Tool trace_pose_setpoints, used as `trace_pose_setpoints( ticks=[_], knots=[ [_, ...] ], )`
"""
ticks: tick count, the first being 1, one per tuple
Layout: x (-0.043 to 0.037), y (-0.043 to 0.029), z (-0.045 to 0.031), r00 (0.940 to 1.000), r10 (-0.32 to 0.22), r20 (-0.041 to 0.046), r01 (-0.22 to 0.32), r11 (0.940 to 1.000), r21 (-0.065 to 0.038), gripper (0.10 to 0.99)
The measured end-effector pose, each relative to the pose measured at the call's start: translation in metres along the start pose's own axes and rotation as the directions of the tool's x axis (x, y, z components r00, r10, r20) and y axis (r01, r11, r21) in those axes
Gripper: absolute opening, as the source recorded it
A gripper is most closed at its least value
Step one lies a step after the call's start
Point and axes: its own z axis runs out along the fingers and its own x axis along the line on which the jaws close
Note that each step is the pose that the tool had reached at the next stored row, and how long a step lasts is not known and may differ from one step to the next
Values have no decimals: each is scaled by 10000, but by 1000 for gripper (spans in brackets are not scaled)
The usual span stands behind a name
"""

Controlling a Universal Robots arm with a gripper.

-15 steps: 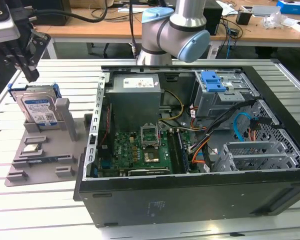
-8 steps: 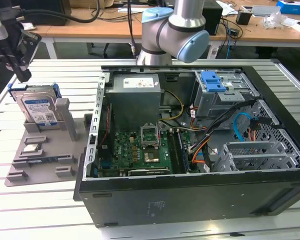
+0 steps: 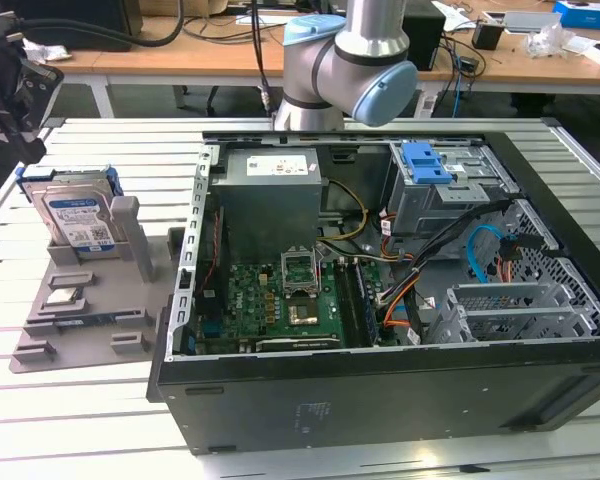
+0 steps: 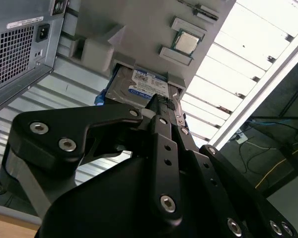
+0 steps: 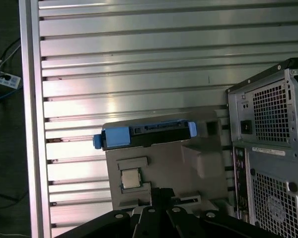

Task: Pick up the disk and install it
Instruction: 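Reach for the disk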

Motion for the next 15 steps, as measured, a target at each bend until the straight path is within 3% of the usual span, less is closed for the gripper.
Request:
trace_pose_setpoints(
  ticks=[15],
  knots=[
    [262,-20,-5,10000,0,0,0,10000,0,106]
  ],
)
